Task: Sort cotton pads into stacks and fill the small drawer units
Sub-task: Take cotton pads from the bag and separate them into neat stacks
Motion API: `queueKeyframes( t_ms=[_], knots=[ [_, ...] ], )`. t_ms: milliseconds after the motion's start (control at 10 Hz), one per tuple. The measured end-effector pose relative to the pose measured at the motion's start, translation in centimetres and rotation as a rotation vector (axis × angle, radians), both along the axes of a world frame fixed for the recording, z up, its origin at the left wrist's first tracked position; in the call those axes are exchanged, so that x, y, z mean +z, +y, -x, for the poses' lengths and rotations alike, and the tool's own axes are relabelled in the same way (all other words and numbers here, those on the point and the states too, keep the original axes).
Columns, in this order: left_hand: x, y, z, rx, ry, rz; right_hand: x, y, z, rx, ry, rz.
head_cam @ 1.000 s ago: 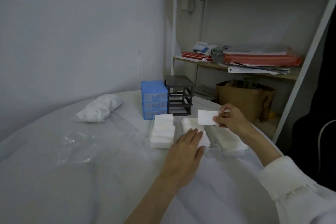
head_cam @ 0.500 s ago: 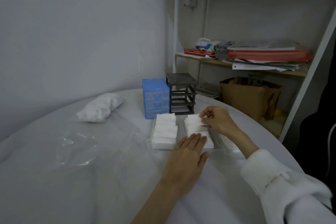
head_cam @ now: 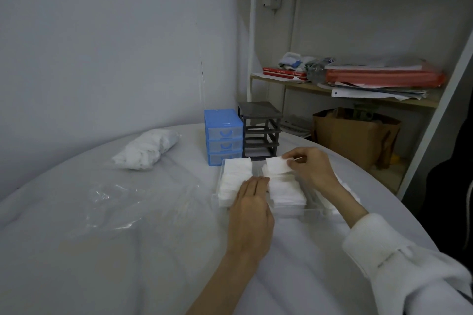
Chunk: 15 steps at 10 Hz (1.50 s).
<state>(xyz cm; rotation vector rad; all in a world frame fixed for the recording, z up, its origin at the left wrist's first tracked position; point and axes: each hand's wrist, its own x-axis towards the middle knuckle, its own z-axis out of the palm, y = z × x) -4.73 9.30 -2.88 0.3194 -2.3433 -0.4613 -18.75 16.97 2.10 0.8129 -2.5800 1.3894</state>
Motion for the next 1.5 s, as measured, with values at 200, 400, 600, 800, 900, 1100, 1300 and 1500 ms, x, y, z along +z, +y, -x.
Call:
queueKeyframes(
  t_ms=[200,400,600,800,900,1100,1300,1500],
  knots=[
    [0.4,-0.1,-0.2,0.036,0.055,-0.036,-0.7,-0.4,-0.5,0.009,0.014,-0.14],
    [0.7,-1.1,-0.5,0.017,0.066,-0.156,-1.1,-0.9,-2.6,-0.023,0.382,-0.371],
    [2.5,-2.5,0.4,-0.013,-0.138,-0.102,-2.7,-1.9,-4.0,0.182,0.163,-0.709],
    [3.3,-4.6,2.9,0.014,-0.426,0.033,-3.4,-2.2,-3.6,0.228,0.083,-0.764],
    [2.6,-5.1,3.4,0.027,-0.608,0.051,-3.6,-2.3,-3.5,0.24,0.082,-0.792],
    [1.6,-5.3,3.7,0.013,-0.683,0.049,-3.2,-2.2,-3.7,0.246,0.044,-0.786],
    [1.6,-5.3,3.8,-0.005,-0.731,-0.001,-3.3,-2.3,-3.7,0.25,0.014,-0.774],
    [2.1,-5.3,3.9,-0.001,-0.745,0.007,-3.1,-2.1,-3.6,0.248,0.026,-0.721]
  ],
)
